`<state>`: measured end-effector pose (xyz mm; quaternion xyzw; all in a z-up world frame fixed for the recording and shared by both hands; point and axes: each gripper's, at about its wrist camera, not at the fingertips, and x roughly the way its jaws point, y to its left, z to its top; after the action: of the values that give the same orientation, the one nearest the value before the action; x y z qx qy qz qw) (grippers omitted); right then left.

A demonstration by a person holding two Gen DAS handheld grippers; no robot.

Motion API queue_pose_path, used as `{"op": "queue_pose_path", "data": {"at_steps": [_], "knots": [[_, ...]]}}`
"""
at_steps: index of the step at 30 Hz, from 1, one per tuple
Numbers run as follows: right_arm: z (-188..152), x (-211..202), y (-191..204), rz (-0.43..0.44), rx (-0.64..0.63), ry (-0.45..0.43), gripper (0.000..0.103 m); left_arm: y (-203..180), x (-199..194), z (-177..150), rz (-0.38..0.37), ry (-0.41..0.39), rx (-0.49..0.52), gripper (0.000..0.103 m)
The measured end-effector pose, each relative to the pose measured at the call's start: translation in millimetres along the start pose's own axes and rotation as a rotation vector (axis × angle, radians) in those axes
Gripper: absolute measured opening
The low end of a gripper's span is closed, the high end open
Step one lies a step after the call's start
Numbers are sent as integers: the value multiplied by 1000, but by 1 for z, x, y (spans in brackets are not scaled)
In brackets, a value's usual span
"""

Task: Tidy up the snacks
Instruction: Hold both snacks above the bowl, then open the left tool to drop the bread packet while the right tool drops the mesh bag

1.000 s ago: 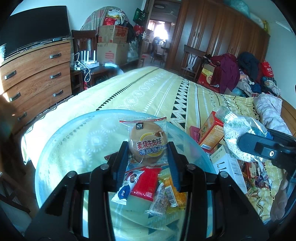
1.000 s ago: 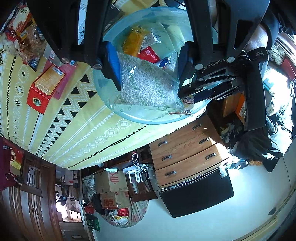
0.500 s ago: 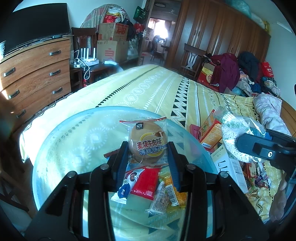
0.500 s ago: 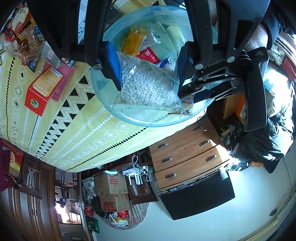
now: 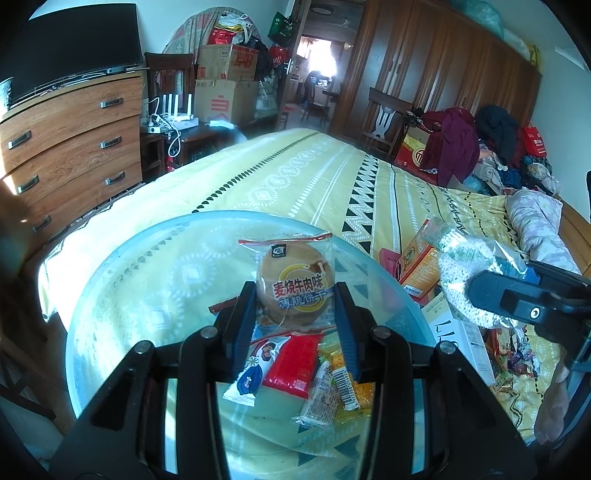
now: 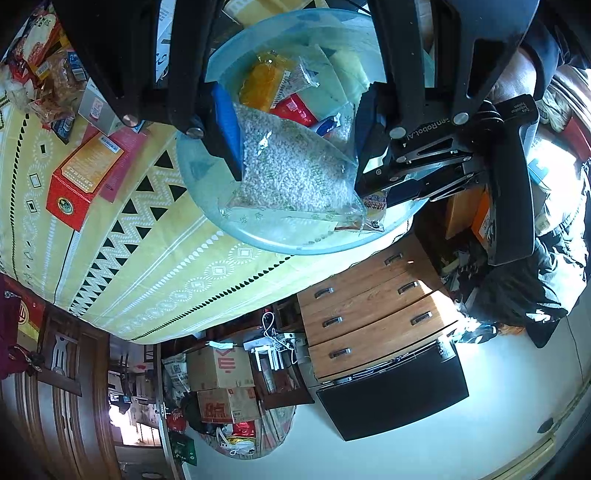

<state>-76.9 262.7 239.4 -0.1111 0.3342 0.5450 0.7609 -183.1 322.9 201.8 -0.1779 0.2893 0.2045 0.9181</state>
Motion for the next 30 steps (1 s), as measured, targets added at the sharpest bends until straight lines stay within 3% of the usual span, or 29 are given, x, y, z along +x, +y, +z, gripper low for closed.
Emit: {"op": "queue_pose_path", "data": {"at_steps": [20,23,25,30], "knots": [[-3,6,4,3,6,7,57,0,2,0,9,26,-15,43],[-2,6,0,8,22,6,58,0,3,3,15,32,-23,51],[-1,7,-1,12,35,6,61,2,4,4,19,28,-31,63],[-1,9,-1,13,37,8,61,5,6,4,32,31,-41,71]]}}
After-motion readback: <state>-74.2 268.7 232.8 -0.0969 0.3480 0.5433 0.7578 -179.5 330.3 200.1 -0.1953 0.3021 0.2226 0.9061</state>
